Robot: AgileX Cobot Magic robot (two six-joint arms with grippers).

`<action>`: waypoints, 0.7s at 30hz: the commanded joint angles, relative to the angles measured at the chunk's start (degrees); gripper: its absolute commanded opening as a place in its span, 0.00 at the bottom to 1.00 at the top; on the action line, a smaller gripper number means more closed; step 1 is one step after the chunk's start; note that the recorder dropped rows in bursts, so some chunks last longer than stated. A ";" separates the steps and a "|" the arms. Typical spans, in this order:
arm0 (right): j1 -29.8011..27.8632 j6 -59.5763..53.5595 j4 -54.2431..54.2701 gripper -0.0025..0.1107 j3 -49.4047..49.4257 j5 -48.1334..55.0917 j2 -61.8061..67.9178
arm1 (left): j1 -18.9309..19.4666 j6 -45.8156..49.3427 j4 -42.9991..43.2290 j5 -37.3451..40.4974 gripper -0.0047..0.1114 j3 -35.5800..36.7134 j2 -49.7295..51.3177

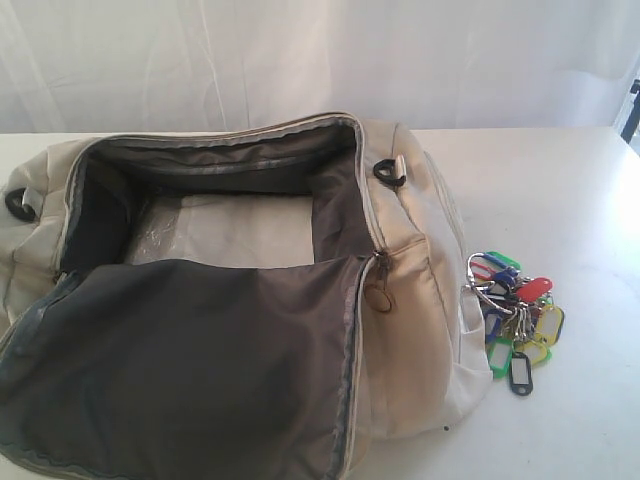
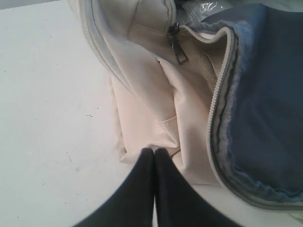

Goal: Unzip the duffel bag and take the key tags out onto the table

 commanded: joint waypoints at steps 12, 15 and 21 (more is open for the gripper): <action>-0.44 0.12 -0.09 0.02 0.18 -0.31 -0.23 | 0.24 -8.79 4.27 -0.06 0.04 0.14 -0.24; -0.44 0.12 -0.09 0.02 0.18 -0.31 -0.23 | 0.24 -8.65 4.15 -0.20 0.04 0.14 -0.24; -0.44 0.12 -0.09 0.02 0.18 -0.31 -0.23 | 0.24 -8.65 4.15 -0.20 0.04 0.14 -0.24</action>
